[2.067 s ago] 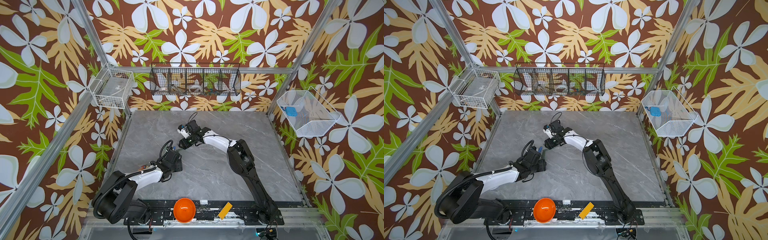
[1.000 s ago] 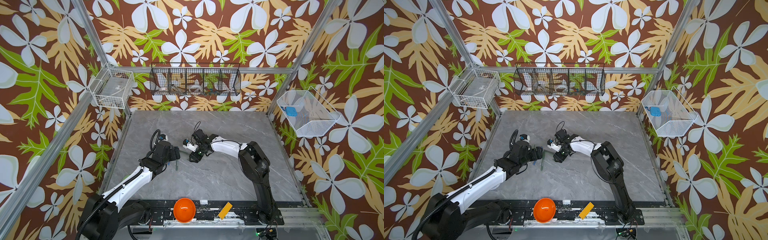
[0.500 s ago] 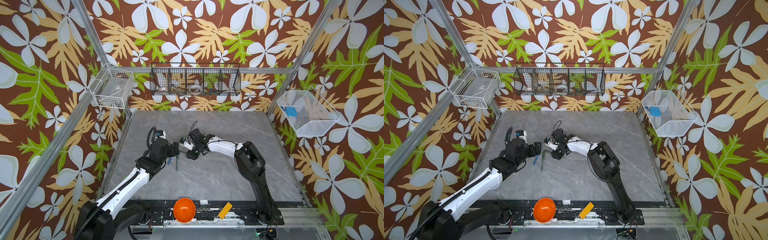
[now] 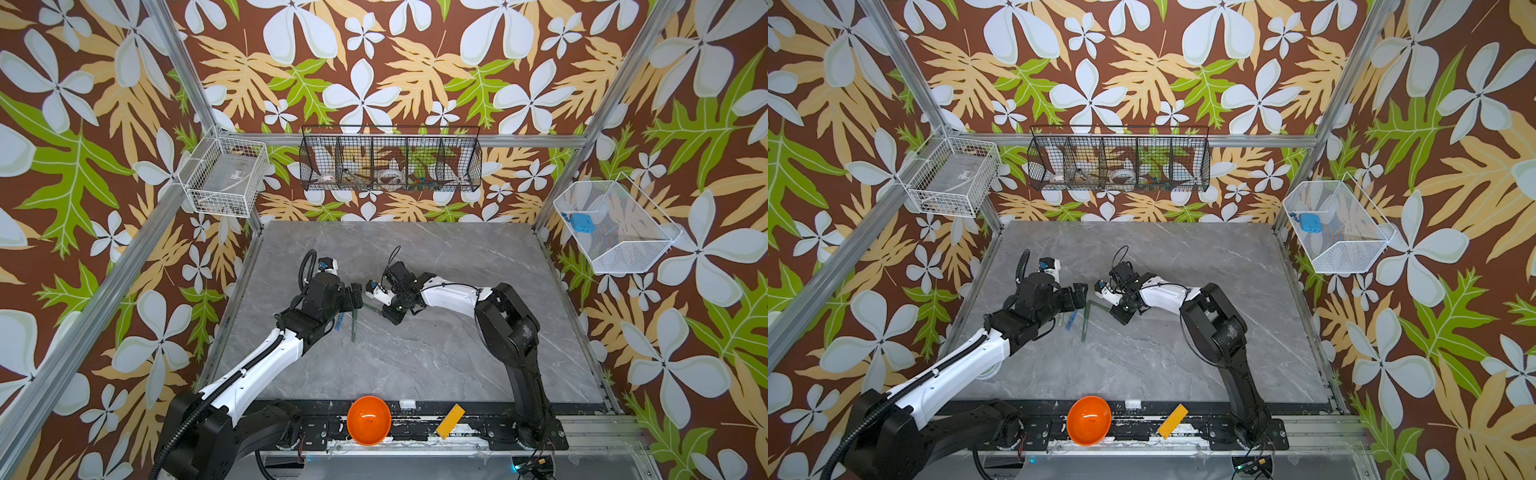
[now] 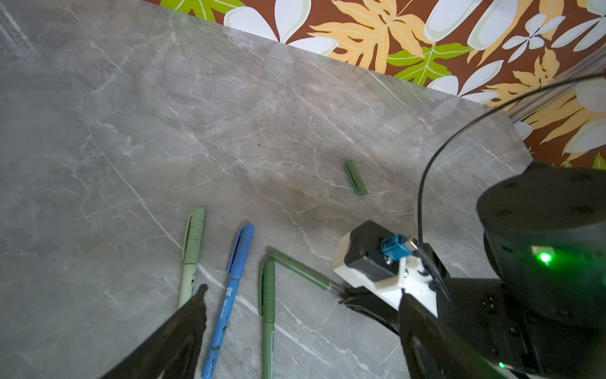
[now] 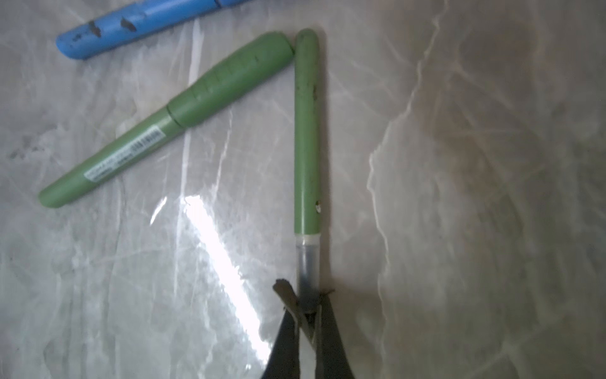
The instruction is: Insert the pens into the pen caps
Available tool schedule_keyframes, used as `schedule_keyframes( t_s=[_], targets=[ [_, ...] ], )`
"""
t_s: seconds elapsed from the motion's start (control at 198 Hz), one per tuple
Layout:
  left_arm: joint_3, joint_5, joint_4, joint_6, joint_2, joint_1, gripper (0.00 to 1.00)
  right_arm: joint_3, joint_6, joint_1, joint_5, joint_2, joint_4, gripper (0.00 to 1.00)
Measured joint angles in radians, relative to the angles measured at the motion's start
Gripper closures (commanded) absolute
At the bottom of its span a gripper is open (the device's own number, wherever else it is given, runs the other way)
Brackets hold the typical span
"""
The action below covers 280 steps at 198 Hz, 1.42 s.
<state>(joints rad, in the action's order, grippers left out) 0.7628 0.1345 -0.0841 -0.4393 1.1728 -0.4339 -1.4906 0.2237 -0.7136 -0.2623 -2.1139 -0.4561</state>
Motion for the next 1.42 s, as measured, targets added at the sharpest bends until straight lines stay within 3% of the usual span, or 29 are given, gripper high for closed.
schedule_keyframes(
  t_s=[0.187,0.232,0.293,0.334,0.581,0.682,0.753,0.869,1.016,1.147,1.415],
  targets=[
    [0.066,-0.074,0.026,0.047,0.142,0.0,0.13,0.177,-0.026,0.039,0.01,0.133,-0.011,0.96],
    [0.082,-0.108,0.032,0.055,0.185,0.0,0.16,0.22,-0.037,0.052,0.004,0.156,-0.004,0.92],
    [0.105,-0.143,0.039,0.082,0.242,-0.01,0.18,0.262,-0.045,0.07,0.004,0.182,0.011,0.74],
    [0.126,-0.154,0.039,0.101,0.282,-0.026,0.21,0.283,-0.057,0.081,0.006,0.195,0.018,0.68],
    [0.278,-0.225,0.043,0.198,0.486,-0.067,0.49,0.363,-0.09,0.118,0.028,0.37,0.053,0.49],
    [0.335,-0.272,0.046,0.238,0.545,-0.068,0.65,0.42,-0.146,0.125,0.029,0.465,0.103,0.54],
    [0.373,-0.306,0.048,0.263,0.593,-0.068,0.76,0.476,-0.227,0.13,0.026,0.523,0.136,0.7],
    [0.41,-0.384,0.059,0.288,0.667,-0.07,1.0,0.594,-0.411,0.108,-0.008,0.589,0.23,0.83],
    [0.438,-0.434,0.058,0.31,0.733,-0.071,1.0,0.684,-0.597,0.01,-0.003,0.617,0.32,0.9],
    [0.439,-0.45,0.055,0.317,0.764,-0.071,1.0,0.728,-0.721,-0.013,0.017,0.592,0.412,0.91],
    [0.422,-0.45,0.042,0.329,0.801,-0.072,1.0,0.714,-0.807,-0.015,0.051,0.47,0.494,0.9]
  ],
)
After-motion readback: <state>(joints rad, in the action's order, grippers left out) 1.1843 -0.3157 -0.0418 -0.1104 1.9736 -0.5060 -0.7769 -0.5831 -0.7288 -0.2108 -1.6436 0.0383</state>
